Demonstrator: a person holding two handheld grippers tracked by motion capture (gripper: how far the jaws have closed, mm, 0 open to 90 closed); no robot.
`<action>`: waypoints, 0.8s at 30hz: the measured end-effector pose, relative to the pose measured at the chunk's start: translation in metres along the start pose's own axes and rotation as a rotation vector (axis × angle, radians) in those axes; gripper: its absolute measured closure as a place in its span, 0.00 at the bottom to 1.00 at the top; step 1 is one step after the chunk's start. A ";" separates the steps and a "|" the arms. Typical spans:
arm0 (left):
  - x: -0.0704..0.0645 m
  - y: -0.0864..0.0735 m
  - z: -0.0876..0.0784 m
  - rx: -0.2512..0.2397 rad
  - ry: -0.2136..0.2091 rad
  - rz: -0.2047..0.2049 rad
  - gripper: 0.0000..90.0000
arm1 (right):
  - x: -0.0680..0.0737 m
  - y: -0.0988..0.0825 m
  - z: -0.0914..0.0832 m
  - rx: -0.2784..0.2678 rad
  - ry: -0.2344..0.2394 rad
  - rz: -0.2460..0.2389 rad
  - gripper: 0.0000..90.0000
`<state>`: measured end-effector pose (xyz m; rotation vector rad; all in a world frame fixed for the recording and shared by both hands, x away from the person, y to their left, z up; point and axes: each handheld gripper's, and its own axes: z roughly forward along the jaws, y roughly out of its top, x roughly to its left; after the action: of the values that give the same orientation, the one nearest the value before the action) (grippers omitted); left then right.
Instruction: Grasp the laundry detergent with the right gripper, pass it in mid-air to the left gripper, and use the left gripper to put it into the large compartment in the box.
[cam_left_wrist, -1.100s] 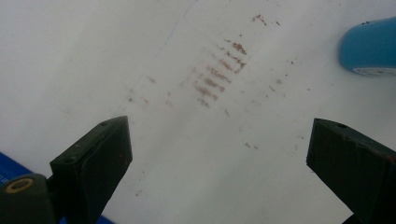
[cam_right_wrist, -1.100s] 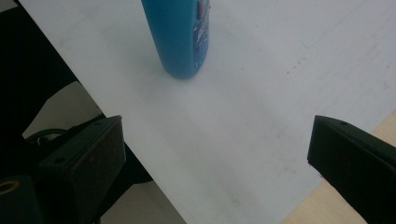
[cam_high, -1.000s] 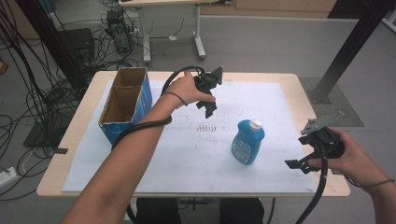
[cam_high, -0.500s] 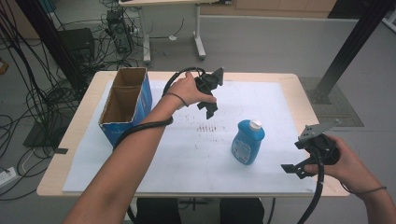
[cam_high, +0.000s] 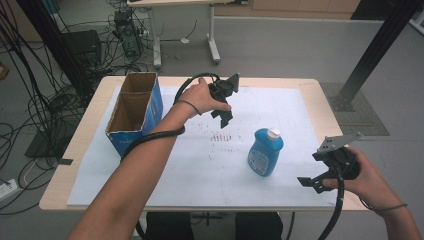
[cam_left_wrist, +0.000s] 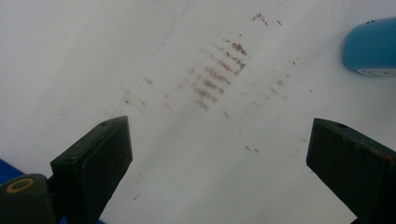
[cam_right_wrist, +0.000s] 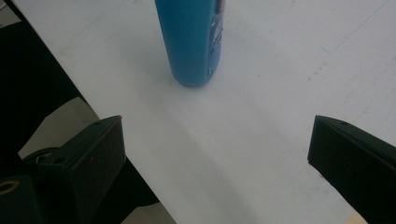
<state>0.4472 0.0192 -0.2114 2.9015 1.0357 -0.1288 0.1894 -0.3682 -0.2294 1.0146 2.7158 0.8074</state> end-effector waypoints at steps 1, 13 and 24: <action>0.000 0.000 0.000 0.001 0.002 0.001 0.08 | 0.000 -0.001 0.000 -0.003 0.002 0.001 0.05; -0.002 0.002 -0.003 -0.002 0.004 0.004 0.08 | 0.003 -0.018 0.010 -0.051 0.006 0.002 0.04; 0.000 0.001 0.000 0.003 0.004 -0.001 0.08 | 0.008 -0.031 0.024 -0.103 0.012 -0.008 0.04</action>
<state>0.4474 0.0185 -0.2110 2.9055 1.0378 -0.1247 0.1727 -0.3722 -0.2652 0.9793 2.6553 0.9440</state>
